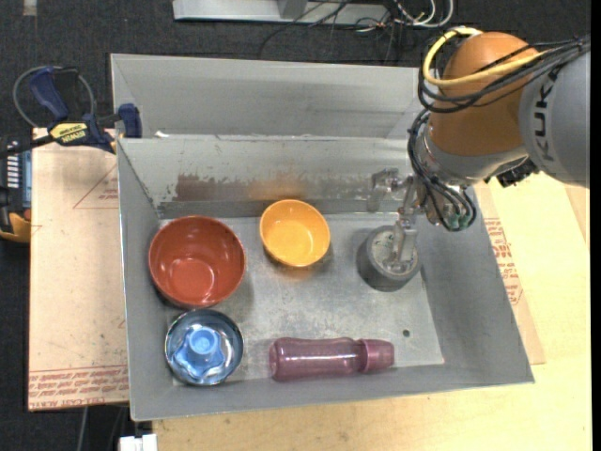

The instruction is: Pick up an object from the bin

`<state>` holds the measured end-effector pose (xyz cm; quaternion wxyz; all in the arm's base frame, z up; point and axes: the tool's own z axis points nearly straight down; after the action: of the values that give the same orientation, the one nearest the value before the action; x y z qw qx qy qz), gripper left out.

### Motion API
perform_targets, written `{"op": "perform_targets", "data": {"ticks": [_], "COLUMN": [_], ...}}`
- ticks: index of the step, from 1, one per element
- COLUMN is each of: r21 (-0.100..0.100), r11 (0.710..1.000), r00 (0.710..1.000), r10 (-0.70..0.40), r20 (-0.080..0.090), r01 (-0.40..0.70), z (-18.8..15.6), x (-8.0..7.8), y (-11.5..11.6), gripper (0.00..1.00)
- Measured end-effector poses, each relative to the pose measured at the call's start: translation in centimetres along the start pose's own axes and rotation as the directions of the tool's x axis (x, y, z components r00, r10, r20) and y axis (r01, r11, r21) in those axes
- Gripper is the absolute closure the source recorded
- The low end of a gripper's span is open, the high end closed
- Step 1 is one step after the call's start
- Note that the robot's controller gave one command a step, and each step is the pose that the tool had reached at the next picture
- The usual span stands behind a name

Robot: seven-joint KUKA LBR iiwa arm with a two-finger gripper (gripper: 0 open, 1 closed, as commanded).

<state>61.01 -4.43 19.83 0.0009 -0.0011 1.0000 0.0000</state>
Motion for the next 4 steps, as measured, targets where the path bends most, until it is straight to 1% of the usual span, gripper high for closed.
{"op": "perform_targets", "data": {"ticks": [1, 2, 3, 4], "r21": [0.000, -0.001, -0.001, -0.002], "r11": [1.000, 0.991, 0.994, 0.968], "r00": [1.000, 0.991, 0.994, 0.968], "r10": [0.000, 0.133, 0.111, -0.251], "r20": [0.000, -0.002, 0.003, 0.003], "r01": [0.000, -0.133, -0.111, 0.251], "z": [0.0, 3.8, 4.0, 2.0], "x": [0.0, 1.3, 0.9, 4.8], "y": [0.0, 3.0, 3.2, 6.0], "gripper": [0.00, 0.00, 0.00, 0.00]}}
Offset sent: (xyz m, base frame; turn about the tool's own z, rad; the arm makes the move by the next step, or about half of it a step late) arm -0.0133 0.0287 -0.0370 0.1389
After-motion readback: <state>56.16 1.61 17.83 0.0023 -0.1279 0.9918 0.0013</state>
